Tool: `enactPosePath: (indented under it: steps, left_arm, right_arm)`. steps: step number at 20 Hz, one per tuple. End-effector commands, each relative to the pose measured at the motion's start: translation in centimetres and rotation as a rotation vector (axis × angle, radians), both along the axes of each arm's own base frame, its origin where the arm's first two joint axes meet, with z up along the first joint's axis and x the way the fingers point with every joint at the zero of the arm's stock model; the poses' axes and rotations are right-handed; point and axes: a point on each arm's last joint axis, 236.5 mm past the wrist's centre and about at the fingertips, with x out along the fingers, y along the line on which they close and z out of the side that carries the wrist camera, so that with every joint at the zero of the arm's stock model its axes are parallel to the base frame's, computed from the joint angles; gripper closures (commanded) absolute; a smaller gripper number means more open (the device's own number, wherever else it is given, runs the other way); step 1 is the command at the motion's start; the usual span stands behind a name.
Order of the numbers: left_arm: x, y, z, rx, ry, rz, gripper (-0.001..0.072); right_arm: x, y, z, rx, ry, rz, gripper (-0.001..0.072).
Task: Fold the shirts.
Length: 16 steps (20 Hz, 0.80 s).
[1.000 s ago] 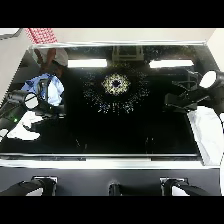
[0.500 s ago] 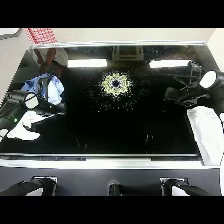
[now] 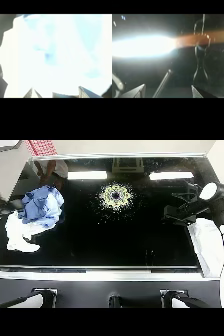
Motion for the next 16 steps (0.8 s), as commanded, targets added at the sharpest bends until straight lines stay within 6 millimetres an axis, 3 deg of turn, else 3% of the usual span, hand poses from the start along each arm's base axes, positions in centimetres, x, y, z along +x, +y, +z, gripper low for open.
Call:
enactPosePath:
  steps: [1,7,12,16]
  left_arm:
    - [-2.6,6.4,-4.9,-0.193,0.045,0.243,-0.0013]
    - [-3.0,9.3,-11.8,-0.341,0.069,0.386,-0.0013]
    - [-0.6,6.3,-16.6,-0.493,0.089,0.272,-0.0013]
    - [-1.4,5.7,-18.0,-0.518,0.146,0.265,-0.0013]
  right_arm:
    - [-1.4,0.4,-0.2,0.018,0.064,-0.004,0.0029]
    - [-1.4,0.7,-0.1,0.031,0.065,-0.006,0.0031]
    - [-1.4,0.7,-0.1,0.03,0.064,-0.006,0.0031]
    - [-1.4,0.7,-0.1,0.032,0.063,-0.014,0.0031]
